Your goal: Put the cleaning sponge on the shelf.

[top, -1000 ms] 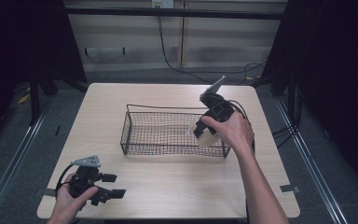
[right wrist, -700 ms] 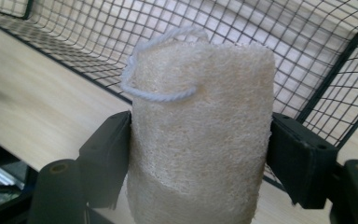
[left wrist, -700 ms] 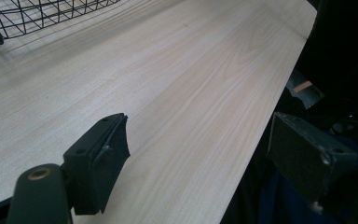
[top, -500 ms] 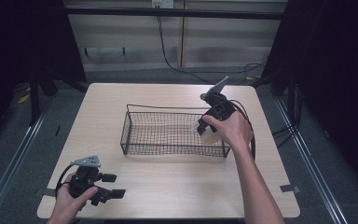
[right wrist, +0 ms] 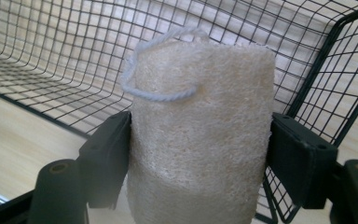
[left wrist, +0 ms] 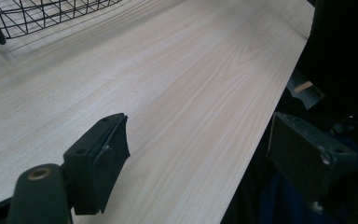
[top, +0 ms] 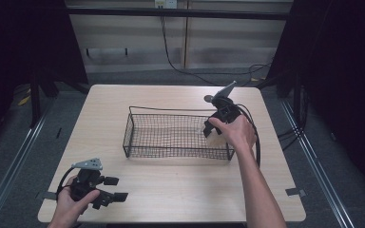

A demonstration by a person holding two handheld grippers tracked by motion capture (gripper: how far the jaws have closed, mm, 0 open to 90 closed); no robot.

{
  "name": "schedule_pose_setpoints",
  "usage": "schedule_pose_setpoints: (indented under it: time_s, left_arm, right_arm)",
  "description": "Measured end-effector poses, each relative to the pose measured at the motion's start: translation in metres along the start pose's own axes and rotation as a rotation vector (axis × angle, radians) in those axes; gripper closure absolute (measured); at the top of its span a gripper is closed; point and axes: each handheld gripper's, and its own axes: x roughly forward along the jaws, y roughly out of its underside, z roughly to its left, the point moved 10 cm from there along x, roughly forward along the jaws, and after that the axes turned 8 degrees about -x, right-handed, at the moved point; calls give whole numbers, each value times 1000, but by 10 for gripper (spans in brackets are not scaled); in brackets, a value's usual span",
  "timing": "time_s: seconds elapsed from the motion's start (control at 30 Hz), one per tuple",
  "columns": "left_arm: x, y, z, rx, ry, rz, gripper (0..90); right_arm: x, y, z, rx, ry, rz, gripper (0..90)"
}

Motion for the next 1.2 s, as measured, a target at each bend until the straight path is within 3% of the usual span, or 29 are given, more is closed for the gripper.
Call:
schedule_pose_setpoints:
  time_s: [0.2, 0.6, 1.2]
  left_arm:
    - [0, 0, 0, 0, 0, -2, 197]
    - [0, 0, 0, 4, -1, 4, 197]
    - [0, 0, 0, 4, -4, 5, 197]
  right_arm:
    - [13, 1, -9, 49, -1, 0, 263]
    - [25, 8, -21, 99, 27, 14, 263]
    - [39, 13, -27, 128, 100, 19, 262]
